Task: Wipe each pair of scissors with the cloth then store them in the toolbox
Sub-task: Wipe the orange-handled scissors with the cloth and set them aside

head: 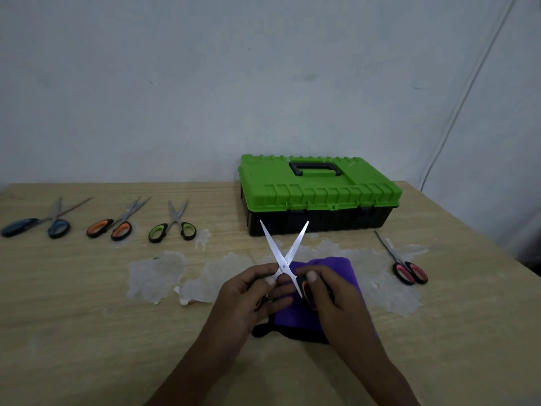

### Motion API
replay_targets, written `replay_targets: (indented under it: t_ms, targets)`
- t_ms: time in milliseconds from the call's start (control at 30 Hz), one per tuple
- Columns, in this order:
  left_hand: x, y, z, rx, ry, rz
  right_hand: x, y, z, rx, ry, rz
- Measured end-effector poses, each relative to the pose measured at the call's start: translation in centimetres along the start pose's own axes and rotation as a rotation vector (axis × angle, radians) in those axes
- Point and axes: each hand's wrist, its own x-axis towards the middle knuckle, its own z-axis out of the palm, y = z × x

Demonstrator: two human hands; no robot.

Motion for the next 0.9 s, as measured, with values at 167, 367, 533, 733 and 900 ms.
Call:
replay_targets:
  t_ms: [167, 367, 533, 733, 900]
  targets:
    - [0.0, -0.2, -0.2, 0.001, 0.016, -0.018, 0.1, 1.9, -1.0, -0.352, -0.025, -0.103]
    - [0.2, -0.6, -0.2, 0.024, 0.029, -0.042, 0.0, 4.3, -2.3, -0.682, -0.233, -0.154]
    - [0.2, -0.6, -0.1, -0.027, 0.021, -0.101, 0.6, 3.1, -3.5, -0.405, 0.008, -0.027]
    - [0.1, -1.3, 0.1, 0.003, -0.038, -0.258, 0.9, 2.6, -5.4, -0.16, 0.138, 0.094]
    - [0.1, -1.6, 0.3, 0.053, -0.039, -0.3, 1.2, 2.5, -5.9, -0.124, 0.111, 0.082]
